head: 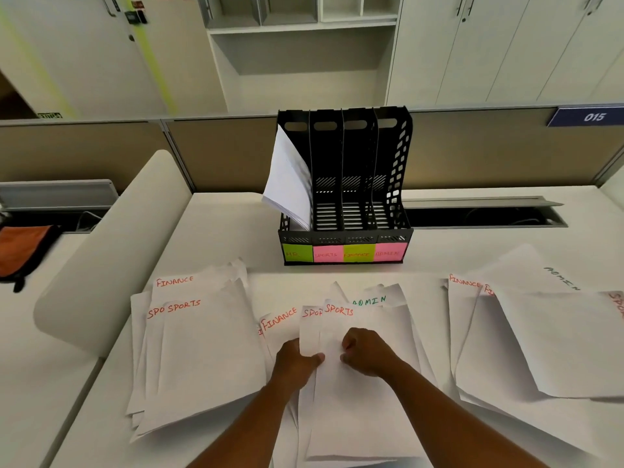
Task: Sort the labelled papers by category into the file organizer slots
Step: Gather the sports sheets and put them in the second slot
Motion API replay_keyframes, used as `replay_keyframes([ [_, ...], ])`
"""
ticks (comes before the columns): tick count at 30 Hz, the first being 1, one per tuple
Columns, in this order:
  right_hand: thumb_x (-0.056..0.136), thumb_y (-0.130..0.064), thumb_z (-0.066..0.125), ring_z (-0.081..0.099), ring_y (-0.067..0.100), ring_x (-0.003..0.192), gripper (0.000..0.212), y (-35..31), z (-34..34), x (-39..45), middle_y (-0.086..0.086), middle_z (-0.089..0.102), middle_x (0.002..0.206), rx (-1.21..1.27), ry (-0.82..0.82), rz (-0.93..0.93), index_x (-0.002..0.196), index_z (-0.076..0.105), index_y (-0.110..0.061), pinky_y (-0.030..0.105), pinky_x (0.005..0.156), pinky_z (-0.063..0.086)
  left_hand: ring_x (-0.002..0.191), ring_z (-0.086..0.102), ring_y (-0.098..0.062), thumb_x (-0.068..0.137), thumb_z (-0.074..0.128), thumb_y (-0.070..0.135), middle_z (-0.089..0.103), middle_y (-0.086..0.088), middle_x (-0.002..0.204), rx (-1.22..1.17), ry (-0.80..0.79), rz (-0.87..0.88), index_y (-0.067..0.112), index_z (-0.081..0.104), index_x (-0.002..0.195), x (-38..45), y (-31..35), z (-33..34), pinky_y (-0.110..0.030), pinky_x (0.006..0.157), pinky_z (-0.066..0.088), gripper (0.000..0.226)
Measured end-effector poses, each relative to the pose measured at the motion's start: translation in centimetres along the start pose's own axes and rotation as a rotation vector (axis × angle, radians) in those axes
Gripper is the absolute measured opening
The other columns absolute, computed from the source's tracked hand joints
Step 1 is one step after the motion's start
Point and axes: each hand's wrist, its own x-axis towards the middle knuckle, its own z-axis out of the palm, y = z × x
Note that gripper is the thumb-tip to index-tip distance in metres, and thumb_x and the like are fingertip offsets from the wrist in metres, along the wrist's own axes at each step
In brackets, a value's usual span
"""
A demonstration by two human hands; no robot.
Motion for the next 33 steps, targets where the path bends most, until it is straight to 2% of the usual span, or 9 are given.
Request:
replay_keyframes([
  [3,0.078,-0.031,0.069,0.053,0.017,0.098,0.028,0.5,-0.5,-0.6,0.000,0.057,0.109,0.079,0.291,0.046,0.101,0.058,-0.020,0.032,0.084,0.050,0.121,0.054,-0.029,0.087,0.068,0.030,0.057,-0.005,0.131,-0.068,0.036,-0.045,0.020,0.047,0.133,-0.2,-0.3,-0.4,-0.041,0.100,0.046,0.052],
  [6,0.072,-0.042,0.076,0.047,0.023,0.110,0.051,0.9,-1.5,-1.1,0.003,0.050,0.115,0.187,0.627,0.175,0.111,0.053,-0.017,0.039,0.090,0.048,0.111,0.054,-0.025,0.089,0.067,0.026,0.057,-0.007,0.128,-0.227,0.056,-0.110,0.018,0.047,0.131,0.0,0.0,-1.3,-0.040,0.098,0.044,0.048],
  [8,0.067,-0.050,0.078,0.044,0.027,0.114,0.068,1.0,-2.3,-1.3,0.006,0.047,0.118,0.256,0.715,0.283,0.118,0.049,-0.015,0.044,0.092,0.045,0.108,0.052,-0.025,0.090,0.065,0.023,0.057,-0.010,0.128,-0.312,0.048,-0.149,0.015,0.047,0.131,0.1,0.1,-2.0,-0.038,0.098,0.043,0.046],
  [13,0.071,-0.056,0.072,0.052,0.028,0.113,0.068,1.1,-3.1,-1.3,0.004,0.058,0.117,0.485,0.539,0.323,0.121,0.049,-0.016,0.048,0.096,0.045,0.117,0.053,-0.035,0.089,0.067,0.023,0.057,-0.015,0.126,-0.431,0.028,-0.236,0.010,0.047,0.131,0.7,0.2,-3.4,-0.049,0.104,0.043,0.048],
  [17,0.077,-0.039,0.074,0.065,0.018,0.092,0.043,0.7,-3.1,-1.8,0.000,0.069,0.105,0.678,0.248,0.144,0.112,0.060,-0.017,0.034,0.080,0.055,0.113,0.056,-0.035,0.091,0.063,0.011,0.059,-0.017,0.126,-0.682,0.057,-0.233,0.005,0.050,0.131,1.2,0.5,-4.4,-0.051,0.104,0.043,0.042],
  [21,0.072,-0.026,0.080,0.069,0.018,0.084,0.038,0.7,-3.0,-2.1,-0.001,0.073,0.095,0.770,0.080,0.084,0.107,0.066,-0.021,0.026,0.066,0.055,0.110,0.061,-0.031,0.092,0.061,0.014,0.064,-0.012,0.123,-0.717,0.089,-0.165,0.010,0.060,0.122,1.2,1.0,-5.7,-0.050,0.102,0.046,0.030],
  [27,0.070,-0.028,0.083,0.068,0.025,0.086,0.043,1.4,-2.6,-1.6,0.004,0.072,0.096,0.855,0.115,0.118,0.107,0.064,-0.017,0.034,0.070,0.057,0.104,0.059,-0.019,0.082,0.071,0.043,0.062,-0.003,0.122,-0.468,0.255,0.005,0.023,0.055,0.127,0.7,0.0,-8.3,-0.028,0.082,0.051,0.052],
  [30,0.072,-0.028,0.082,0.066,0.025,0.087,0.044,1.7,-2.2,-1.4,0.004,0.070,0.099,0.889,0.165,0.157,0.109,0.061,-0.018,0.036,0.073,0.057,0.108,0.056,-0.020,0.065,0.081,0.052,0.058,-0.005,0.128,-0.298,0.122,-0.030,0.025,0.051,0.131,0.5,-1.4,-9.8,-0.023,0.076,0.049,0.077],
  [33,0.071,-0.027,0.083,0.066,0.031,0.091,0.047,2.1,-1.7,-1.2,0.007,0.069,0.102,0.930,0.201,0.203,0.111,0.061,-0.016,0.046,0.083,0.057,0.125,0.045,-0.025,0.044,0.083,0.068,0.041,-0.007,0.142,0.076,-0.099,-0.089,0.031,0.043,0.138,0.0,-2.7,-11.0,-0.036,0.100,0.044,0.109],
])
